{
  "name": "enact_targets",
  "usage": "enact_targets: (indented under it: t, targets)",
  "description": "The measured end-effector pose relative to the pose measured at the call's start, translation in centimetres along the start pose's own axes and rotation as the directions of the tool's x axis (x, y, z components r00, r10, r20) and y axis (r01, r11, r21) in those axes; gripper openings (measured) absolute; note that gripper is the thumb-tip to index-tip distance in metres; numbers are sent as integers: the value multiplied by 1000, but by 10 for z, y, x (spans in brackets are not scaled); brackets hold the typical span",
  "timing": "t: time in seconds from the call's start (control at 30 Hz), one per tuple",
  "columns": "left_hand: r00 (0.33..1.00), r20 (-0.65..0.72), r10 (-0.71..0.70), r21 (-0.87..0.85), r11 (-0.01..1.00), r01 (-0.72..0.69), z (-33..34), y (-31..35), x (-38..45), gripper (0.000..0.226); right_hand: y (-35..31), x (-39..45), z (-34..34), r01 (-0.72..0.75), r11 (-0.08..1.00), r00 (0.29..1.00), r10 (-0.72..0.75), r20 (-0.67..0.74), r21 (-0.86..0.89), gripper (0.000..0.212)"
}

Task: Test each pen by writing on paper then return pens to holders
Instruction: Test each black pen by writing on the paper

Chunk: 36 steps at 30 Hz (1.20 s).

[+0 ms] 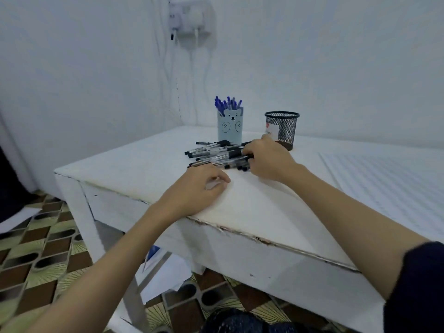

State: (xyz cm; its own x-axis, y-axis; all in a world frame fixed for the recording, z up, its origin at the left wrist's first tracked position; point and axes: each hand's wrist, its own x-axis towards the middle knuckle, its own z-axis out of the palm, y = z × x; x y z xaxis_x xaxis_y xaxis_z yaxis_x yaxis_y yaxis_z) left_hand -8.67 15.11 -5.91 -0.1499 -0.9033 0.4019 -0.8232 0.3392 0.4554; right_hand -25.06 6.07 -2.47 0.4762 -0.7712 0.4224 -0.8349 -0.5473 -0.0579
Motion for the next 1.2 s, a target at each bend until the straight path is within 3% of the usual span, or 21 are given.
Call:
enact_targets:
  t: [0.13,0.3,0.5,0.57,0.63,0.7,0.77,0.8,0.87,0.97,1.07,1.2]
  targets:
    - [1000,-10,0,-23,1000,0,1,-2,0,19,-2,8,9,30,999,999,-32,-32,-42,25]
    - [1000,-6,4,-32,999,-4,2,-3,0,19,1,10,4,162,969,983,-175,-57,-185,20]
    - [995,-17,94,67,993,-93,1,4,4,17,25,-4,-37,28,988,999,-31,18,149,23]
    - [990,-8,140,72,988,-139,3,18,14,18,44,-12,-54,-81,959,996,67,63,270,28]
    - [984,13,178,90,980,-178,10,35,27,19,64,-25,-68,-246,816,969,192,157,523,25]
    - [980,38,197,92,976,-200,21,48,41,20,81,-38,-77,-372,559,926,283,250,741,20]
    - [972,65,228,78,969,-233,37,63,58,19,104,-54,-85,-429,324,879,366,307,843,13]
    - [964,77,255,73,963,-261,48,73,67,19,119,-63,-92,-456,227,851,396,346,861,19]
    - [953,117,280,58,956,-288,65,89,83,19,142,-77,-101,-488,36,812,386,438,872,52]
    - [932,208,298,30,950,-310,92,118,111,22,171,-97,-111,-428,-246,809,325,490,870,78]
    - [910,289,298,-14,952,-307,118,142,133,27,187,-110,-113,-353,-361,779,397,485,863,77]
    - [867,372,333,-96,942,-321,146,158,147,39,204,-118,-110,-276,-405,739,490,462,871,66]
